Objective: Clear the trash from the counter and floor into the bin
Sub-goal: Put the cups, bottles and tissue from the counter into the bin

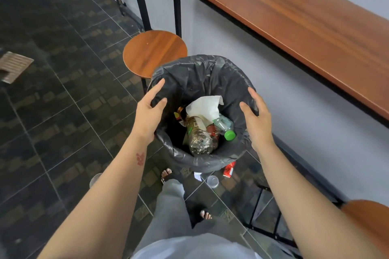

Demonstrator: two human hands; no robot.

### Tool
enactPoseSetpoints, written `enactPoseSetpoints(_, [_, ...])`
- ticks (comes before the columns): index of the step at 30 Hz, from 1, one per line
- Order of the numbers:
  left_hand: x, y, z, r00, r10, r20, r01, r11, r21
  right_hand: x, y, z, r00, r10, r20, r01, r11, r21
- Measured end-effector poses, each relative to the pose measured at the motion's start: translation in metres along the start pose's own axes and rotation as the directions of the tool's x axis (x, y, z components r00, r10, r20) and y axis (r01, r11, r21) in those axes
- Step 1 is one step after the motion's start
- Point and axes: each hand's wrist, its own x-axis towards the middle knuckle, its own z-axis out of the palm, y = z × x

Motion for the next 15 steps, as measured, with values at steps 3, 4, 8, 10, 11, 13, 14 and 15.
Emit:
enactPoseSetpoints(3, [-0.034, -0.025, 0.001, 0.999, -0.047, 0.019, 0.046, 0.999, 0.010, -0.025, 0.021, -0.013, 0.999, 0.039, 0.030, -0.038, 0.999, -0.030])
enactPoseSetpoints(4, [-0.044, -0.032, 0.001, 0.998, -0.066, 0.021, 0.066, 0.998, 0.011, -0.033, 0.028, -0.016, 0.998, 0.054, 0.040, -0.053, 0.998, -0.034])
enactPoseSetpoints(8, [-0.076, -0.066, -0.008, 0.987, -0.158, -0.002, 0.158, 0.987, -0.003, -0.057, 0.053, -0.014, 0.989, 0.127, 0.073, -0.122, 0.991, -0.062])
enactPoseSetpoints(10, [-0.087, -0.082, -0.016, 0.979, -0.200, -0.035, 0.200, 0.980, -0.009, -0.066, 0.064, -0.005, 0.982, 0.159, 0.098, -0.150, 0.985, -0.090])
enactPoseSetpoints(11, [-0.090, -0.091, -0.020, 0.973, -0.224, -0.054, 0.224, 0.974, -0.015, -0.070, 0.070, 0.001, 0.978, 0.175, 0.116, -0.162, 0.981, -0.108])
enactPoseSetpoints(13, [-0.095, -0.111, -0.029, 0.958, -0.270, -0.096, 0.270, 0.963, -0.017, -0.075, 0.084, 0.015, 0.969, 0.203, 0.141, -0.184, 0.973, -0.137])
enactPoseSetpoints(14, [-0.097, -0.121, -0.034, 0.952, -0.284, -0.116, 0.284, 0.959, -0.016, -0.076, 0.092, 0.023, 0.966, 0.211, 0.148, -0.189, 0.970, -0.151])
enactPoseSetpoints(15, [-0.097, -0.132, -0.040, 0.947, -0.292, -0.136, 0.292, 0.956, -0.017, -0.076, 0.099, 0.033, 0.964, 0.218, 0.154, -0.193, 0.968, -0.163])
